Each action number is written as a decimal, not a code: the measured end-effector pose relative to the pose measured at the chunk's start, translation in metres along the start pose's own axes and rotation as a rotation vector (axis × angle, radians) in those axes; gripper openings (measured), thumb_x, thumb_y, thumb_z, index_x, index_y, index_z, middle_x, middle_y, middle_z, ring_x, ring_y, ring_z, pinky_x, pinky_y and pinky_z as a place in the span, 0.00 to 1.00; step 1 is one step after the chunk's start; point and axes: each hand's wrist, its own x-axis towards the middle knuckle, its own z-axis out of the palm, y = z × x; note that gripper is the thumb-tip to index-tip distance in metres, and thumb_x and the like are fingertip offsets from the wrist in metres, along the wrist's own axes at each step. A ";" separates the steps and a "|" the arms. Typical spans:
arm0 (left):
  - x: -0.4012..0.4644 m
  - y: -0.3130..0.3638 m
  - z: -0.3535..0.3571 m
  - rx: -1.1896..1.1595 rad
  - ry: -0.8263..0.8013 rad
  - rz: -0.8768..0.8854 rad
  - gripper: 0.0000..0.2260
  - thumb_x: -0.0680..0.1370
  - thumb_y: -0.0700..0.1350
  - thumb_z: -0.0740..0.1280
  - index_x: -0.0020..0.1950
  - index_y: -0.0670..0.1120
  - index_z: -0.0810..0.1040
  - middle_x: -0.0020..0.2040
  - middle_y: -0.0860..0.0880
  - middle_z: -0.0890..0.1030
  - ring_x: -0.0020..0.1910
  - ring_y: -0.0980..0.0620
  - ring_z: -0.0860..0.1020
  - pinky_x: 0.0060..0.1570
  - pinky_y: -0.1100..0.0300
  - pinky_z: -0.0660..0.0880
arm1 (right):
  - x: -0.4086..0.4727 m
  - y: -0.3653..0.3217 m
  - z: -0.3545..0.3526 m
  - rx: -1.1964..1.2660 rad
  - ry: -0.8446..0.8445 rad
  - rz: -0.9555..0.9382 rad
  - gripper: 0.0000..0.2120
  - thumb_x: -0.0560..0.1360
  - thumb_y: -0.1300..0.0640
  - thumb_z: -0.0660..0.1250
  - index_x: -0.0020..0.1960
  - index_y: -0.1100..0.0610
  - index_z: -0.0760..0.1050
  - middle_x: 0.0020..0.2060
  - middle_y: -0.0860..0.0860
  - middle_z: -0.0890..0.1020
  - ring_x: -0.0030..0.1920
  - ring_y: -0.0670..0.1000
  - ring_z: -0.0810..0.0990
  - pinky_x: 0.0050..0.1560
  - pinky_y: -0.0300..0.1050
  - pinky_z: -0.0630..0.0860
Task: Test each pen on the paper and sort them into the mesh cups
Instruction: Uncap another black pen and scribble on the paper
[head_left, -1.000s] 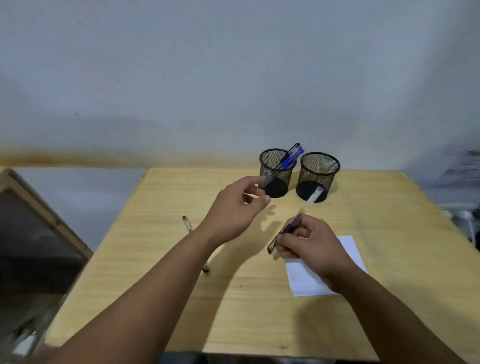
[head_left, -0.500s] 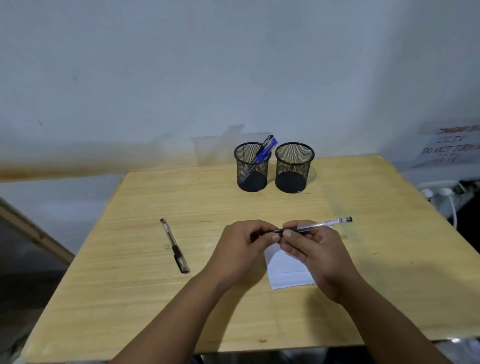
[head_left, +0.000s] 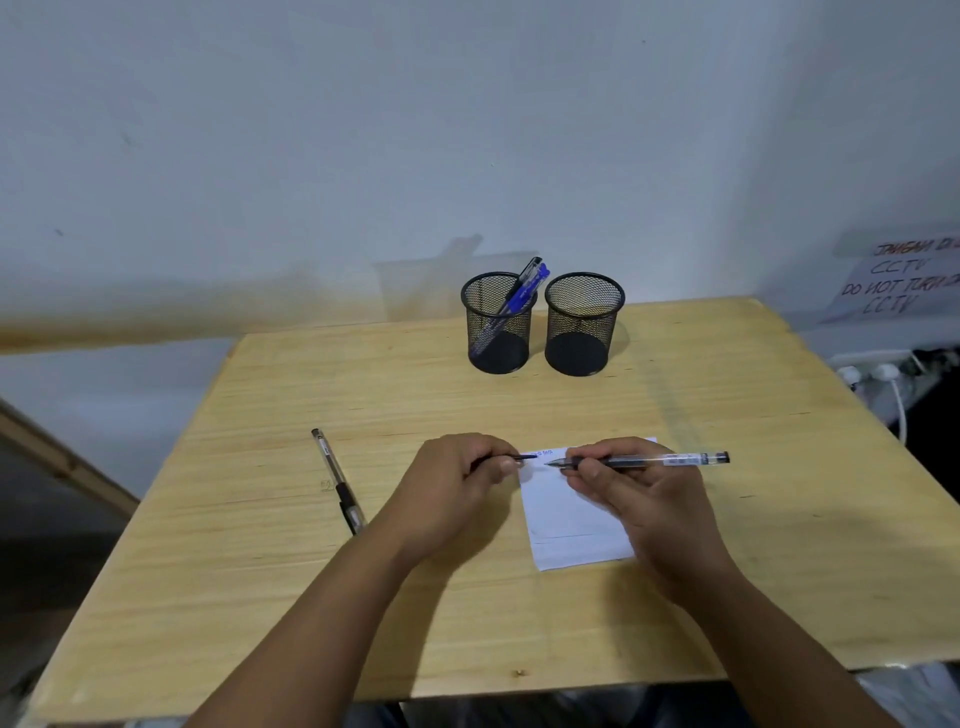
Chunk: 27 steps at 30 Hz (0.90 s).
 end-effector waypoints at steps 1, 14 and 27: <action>0.000 -0.005 -0.006 -0.035 0.018 -0.034 0.08 0.80 0.44 0.67 0.48 0.54 0.84 0.43 0.57 0.84 0.43 0.58 0.80 0.44 0.59 0.74 | 0.002 -0.001 -0.004 0.015 0.020 0.008 0.06 0.73 0.69 0.71 0.43 0.60 0.84 0.42 0.58 0.87 0.47 0.58 0.87 0.52 0.49 0.83; 0.014 -0.035 -0.006 0.341 0.331 -0.105 0.10 0.80 0.48 0.64 0.57 0.55 0.83 0.47 0.53 0.78 0.47 0.53 0.76 0.45 0.59 0.73 | 0.014 0.002 -0.018 -0.250 0.197 0.040 0.06 0.69 0.60 0.77 0.44 0.52 0.84 0.40 0.45 0.87 0.45 0.47 0.85 0.49 0.45 0.79; 0.003 -0.044 0.016 0.484 0.451 -0.056 0.19 0.75 0.50 0.64 0.66 0.52 0.77 0.59 0.54 0.78 0.55 0.48 0.74 0.54 0.52 0.74 | 0.006 0.004 -0.017 -0.335 0.191 0.039 0.06 0.69 0.59 0.77 0.44 0.50 0.83 0.41 0.42 0.87 0.43 0.40 0.85 0.43 0.40 0.76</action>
